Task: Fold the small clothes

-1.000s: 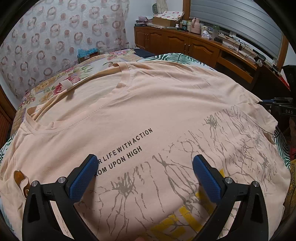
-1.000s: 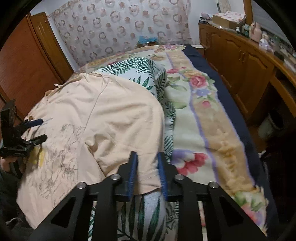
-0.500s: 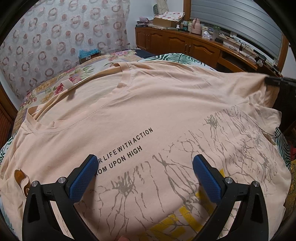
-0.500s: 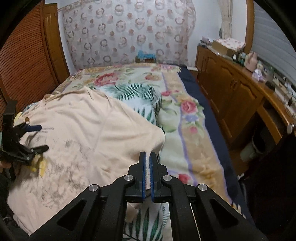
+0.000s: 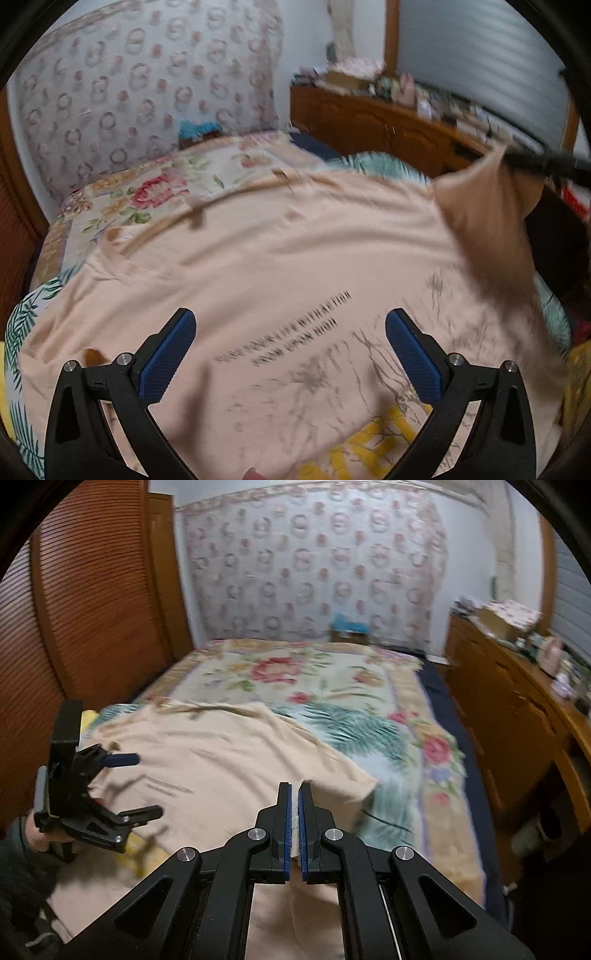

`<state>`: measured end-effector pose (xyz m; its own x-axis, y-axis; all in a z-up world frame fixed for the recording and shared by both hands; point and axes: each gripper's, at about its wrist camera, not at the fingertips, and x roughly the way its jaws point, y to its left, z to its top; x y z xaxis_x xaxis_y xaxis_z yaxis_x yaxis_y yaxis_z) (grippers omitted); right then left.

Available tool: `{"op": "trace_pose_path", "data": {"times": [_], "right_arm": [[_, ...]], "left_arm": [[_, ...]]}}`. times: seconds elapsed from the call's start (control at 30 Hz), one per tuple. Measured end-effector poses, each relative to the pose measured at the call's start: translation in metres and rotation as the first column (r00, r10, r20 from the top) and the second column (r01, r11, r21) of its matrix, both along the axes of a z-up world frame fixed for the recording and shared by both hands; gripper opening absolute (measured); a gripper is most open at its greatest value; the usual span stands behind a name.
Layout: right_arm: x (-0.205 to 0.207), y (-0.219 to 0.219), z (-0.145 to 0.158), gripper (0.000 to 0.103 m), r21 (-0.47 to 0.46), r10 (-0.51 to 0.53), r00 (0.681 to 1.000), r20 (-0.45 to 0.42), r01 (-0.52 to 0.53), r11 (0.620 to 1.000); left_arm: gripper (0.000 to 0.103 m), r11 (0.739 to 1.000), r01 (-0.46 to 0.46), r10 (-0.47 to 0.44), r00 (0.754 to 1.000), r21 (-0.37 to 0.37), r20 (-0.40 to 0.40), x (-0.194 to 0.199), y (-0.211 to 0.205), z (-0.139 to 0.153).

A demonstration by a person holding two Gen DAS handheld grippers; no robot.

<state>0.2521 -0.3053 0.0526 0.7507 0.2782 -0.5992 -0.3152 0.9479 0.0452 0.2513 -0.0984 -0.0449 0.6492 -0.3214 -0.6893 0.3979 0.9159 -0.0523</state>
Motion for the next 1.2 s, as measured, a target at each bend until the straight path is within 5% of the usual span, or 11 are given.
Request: {"op": "trace_pose_path", "data": {"times": [0.07, 0.2, 0.57, 0.77, 0.87, 1.2], "right_arm": [[0.005, 0.016, -0.003, 0.003, 0.005, 0.046, 0.999, -0.018, -0.046, 0.999], [0.007, 0.035, -0.008, 0.024, -0.033, 0.080, 0.997, -0.018, -0.080, 0.996], [0.018, -0.018, -0.055, 0.026, -0.034, -0.104, 0.980, -0.172, 0.100, 0.994], [0.004, -0.023, -0.082, 0.026, -0.014, -0.108, 0.964, -0.242, 0.108, 0.994], [-0.005, -0.025, -0.086, 0.043, 0.004, -0.114, 0.960, -0.257, 0.119, 0.993], [-0.014, -0.024, -0.087, 0.041, 0.010, -0.118, 0.953, -0.279, 0.125, 0.992]], "left_arm": [[0.103, 0.999, -0.023, 0.024, 1.000, -0.034, 0.018, 0.000, 0.013, 0.007], [0.103, 0.997, -0.048, 0.050, 0.998, -0.057, 0.033, 0.000, 0.024, 0.009], [0.103, 0.997, -0.029, 0.032, 0.999, -0.076, 0.037, -0.002, 0.022, 0.006], [0.103, 0.996, -0.016, 0.018, 0.999, -0.082, 0.030, -0.002, 0.018, 0.004], [0.103, 0.997, -0.009, 0.011, 1.000, -0.077, 0.026, -0.003, 0.015, 0.002], [0.103, 0.996, -0.012, 0.014, 1.000, -0.086, 0.019, -0.006, 0.014, 0.002]]}}
